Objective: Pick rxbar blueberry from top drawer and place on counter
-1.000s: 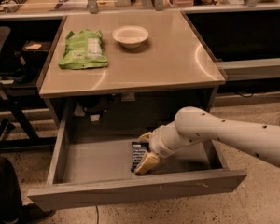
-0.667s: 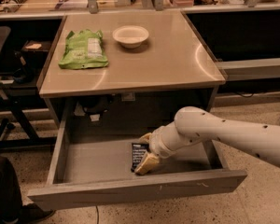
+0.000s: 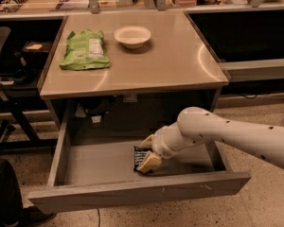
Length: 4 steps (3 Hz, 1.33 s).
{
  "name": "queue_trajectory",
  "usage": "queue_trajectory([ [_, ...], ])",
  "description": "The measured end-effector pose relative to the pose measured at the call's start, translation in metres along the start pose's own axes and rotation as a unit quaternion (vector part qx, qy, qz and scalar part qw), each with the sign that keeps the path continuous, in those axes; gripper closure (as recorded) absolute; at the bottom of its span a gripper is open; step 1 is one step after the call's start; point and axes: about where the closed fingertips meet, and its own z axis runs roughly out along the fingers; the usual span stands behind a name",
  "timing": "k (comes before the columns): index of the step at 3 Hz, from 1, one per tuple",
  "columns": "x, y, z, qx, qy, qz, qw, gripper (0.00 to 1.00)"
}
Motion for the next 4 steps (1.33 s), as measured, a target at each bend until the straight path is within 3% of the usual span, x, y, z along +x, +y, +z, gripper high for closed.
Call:
queue_trajectory([
  [2, 0.001, -0.011, -0.005, 0.029, 0.000, 0.012, 0.9995, 1.00],
  [4, -0.026, -0.031, -0.038, 0.050, 0.011, 0.023, 0.9984, 1.00],
])
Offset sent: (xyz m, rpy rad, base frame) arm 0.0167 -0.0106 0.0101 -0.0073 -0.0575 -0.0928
